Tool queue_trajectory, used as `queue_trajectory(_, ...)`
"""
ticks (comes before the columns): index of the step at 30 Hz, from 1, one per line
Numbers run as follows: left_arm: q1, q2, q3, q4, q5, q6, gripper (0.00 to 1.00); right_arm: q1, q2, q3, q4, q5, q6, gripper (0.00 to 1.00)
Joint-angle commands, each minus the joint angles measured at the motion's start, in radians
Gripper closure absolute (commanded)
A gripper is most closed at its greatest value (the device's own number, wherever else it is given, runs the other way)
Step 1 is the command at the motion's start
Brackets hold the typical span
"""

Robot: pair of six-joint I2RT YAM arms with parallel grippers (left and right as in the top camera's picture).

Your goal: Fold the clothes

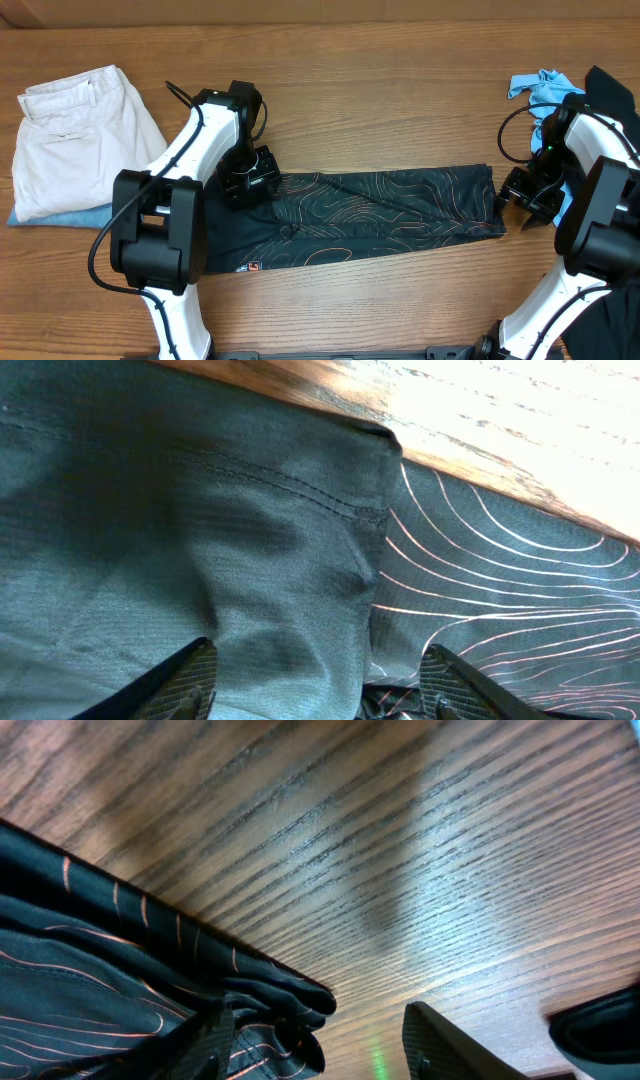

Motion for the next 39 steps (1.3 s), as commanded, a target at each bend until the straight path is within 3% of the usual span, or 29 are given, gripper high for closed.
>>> queue_trajectory(1,-0.019,0.037,-0.006,-0.001,0.047,-0.012,0.41,-0.002,-0.034,0.024,-0.009,0.005,0.008,0.42)
queue_trajectory(3,-0.019,0.053,-0.006,-0.011,0.071,-0.004,0.52,-0.002,-0.034,0.024,-0.012,0.005,0.008,0.42)
queue_trajectory(6,-0.020,0.056,-0.006,-0.017,0.081,0.003,0.56,-0.002,-0.034,0.024,-0.014,0.005,0.008,0.42)
queue_trajectory(12,-0.020,0.056,-0.006,-0.035,0.080,0.003,0.96,-0.002,-0.034,0.024,-0.015,0.005,0.008,0.42)
queue_trajectory(16,-0.020,0.056,-0.002,-0.051,0.081,0.020,0.96,-0.002,-0.034,0.024,-0.015,0.005,0.008,0.42)
queue_trajectory(21,-0.032,0.016,0.076,-0.212,0.080,0.119,0.96,-0.002,-0.034,0.024,-0.012,0.005,0.008,0.43)
queue_trajectory(34,-0.195,-0.068,0.019,-0.182,0.011,0.118,0.96,-0.002,-0.034,0.024,-0.013,0.005,0.008,0.42)
queue_trajectory(35,-0.196,-0.068,0.012,-0.177,0.011,0.118,0.90,-0.002,-0.034,0.024,-0.014,0.005,0.008,0.43)
queue_trajectory(36,-0.195,-0.068,0.010,-0.177,0.011,0.119,0.76,-0.002,-0.034,0.024,-0.015,0.005,0.008,0.43)
queue_trajectory(37,-0.195,-0.068,0.010,-0.180,0.007,0.119,0.53,-0.002,-0.034,0.024,-0.014,0.005,0.008,0.42)
queue_trajectory(39,-0.195,-0.068,0.010,-0.181,-0.007,0.119,0.41,-0.002,-0.034,0.024,-0.014,0.005,0.008,0.42)
